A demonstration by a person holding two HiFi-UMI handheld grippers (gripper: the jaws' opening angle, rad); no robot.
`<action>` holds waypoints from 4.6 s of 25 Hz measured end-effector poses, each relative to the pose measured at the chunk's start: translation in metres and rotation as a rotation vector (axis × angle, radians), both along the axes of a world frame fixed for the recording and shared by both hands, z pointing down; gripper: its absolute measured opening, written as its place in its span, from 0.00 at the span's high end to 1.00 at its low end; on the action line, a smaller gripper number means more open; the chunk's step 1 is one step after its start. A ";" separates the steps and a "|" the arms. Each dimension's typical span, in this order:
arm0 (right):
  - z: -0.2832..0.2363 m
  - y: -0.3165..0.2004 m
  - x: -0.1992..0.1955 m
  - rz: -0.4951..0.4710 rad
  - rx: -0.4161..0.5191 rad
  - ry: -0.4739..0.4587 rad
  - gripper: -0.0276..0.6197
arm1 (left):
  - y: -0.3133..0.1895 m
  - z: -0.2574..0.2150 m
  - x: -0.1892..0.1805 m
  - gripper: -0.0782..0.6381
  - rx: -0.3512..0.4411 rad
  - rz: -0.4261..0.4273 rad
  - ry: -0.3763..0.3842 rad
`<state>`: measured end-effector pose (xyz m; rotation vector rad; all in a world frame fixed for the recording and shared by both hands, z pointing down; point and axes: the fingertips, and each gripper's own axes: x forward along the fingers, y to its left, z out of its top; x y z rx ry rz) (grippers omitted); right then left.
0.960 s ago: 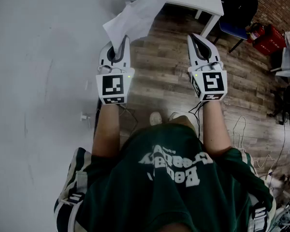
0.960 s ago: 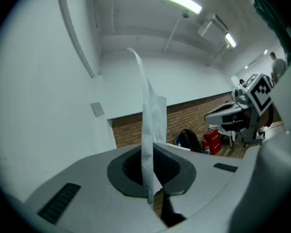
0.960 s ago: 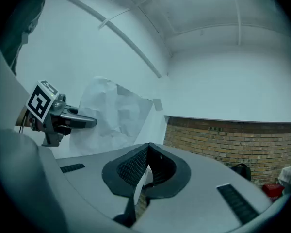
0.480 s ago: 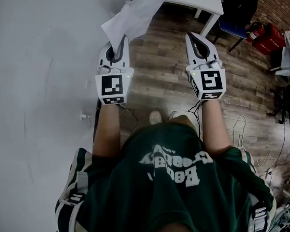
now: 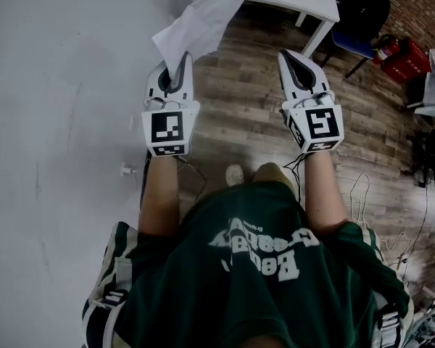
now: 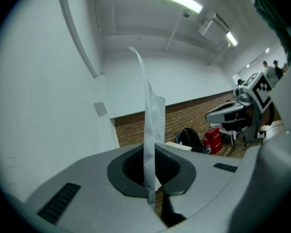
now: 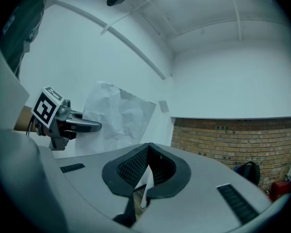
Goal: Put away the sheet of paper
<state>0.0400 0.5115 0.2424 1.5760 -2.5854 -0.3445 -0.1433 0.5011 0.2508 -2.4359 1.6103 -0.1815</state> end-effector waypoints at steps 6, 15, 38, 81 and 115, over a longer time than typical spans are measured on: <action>0.009 0.001 0.003 0.017 -0.022 -0.001 0.97 | -0.003 0.010 -0.002 0.89 -0.029 0.017 -0.007; 0.016 -0.025 0.012 0.013 -0.036 0.001 0.97 | -0.029 0.021 0.005 0.89 -0.053 0.021 -0.032; 0.016 -0.236 0.005 -0.100 -0.047 0.005 0.97 | -0.221 0.037 0.002 0.89 -0.101 -0.074 -0.062; 0.047 -0.453 0.075 -0.071 -0.126 -0.076 0.97 | -0.418 0.075 0.072 0.89 -0.183 -0.058 -0.154; 0.103 -0.709 0.025 0.112 -0.268 -0.027 0.97 | -0.695 0.174 0.038 0.89 -0.269 0.191 -0.534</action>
